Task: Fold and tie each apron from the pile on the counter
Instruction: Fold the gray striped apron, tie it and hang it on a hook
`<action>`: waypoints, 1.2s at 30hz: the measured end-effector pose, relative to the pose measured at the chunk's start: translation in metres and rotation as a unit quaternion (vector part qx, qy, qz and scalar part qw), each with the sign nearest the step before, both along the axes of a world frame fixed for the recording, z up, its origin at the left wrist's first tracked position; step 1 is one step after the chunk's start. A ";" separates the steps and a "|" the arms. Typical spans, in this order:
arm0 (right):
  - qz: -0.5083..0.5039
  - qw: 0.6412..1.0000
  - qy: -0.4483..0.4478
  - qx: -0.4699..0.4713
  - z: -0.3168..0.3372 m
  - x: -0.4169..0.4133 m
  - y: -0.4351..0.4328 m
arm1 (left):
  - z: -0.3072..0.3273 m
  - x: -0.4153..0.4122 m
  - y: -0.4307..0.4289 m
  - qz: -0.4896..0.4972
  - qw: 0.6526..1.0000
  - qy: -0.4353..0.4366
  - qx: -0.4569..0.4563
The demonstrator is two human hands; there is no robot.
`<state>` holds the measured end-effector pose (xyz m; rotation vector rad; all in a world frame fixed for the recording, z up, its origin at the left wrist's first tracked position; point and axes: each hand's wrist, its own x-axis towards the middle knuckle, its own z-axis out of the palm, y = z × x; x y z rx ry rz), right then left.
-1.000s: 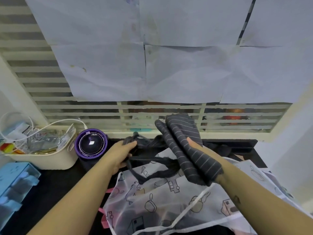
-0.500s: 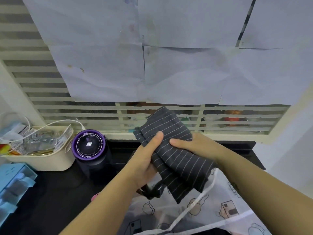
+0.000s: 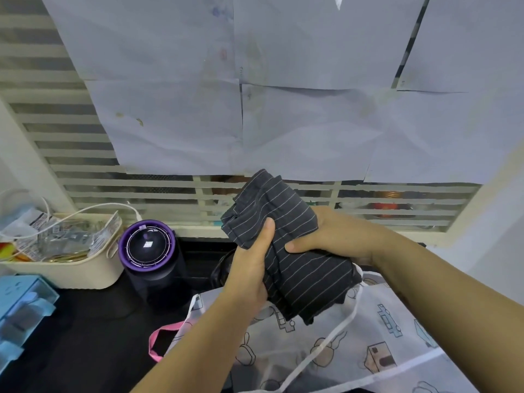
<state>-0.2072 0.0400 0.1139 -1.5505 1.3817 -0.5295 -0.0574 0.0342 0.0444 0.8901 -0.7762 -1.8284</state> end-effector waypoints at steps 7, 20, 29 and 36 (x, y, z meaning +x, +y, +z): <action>0.076 0.989 -0.104 0.077 0.011 -0.017 0.002 | -0.001 0.029 -0.005 -0.225 0.971 0.063 0.042; 0.062 0.988 -0.101 0.098 0.011 -0.033 -0.002 | 0.010 0.022 -0.004 -0.058 0.992 0.094 -0.066; 0.015 0.994 0.100 -0.036 0.015 -0.024 0.006 | 0.010 0.006 0.006 -0.001 0.993 0.036 -0.110; 0.016 0.937 0.243 -0.250 -0.002 -0.006 0.007 | 0.015 -0.009 0.007 0.079 0.992 0.092 0.015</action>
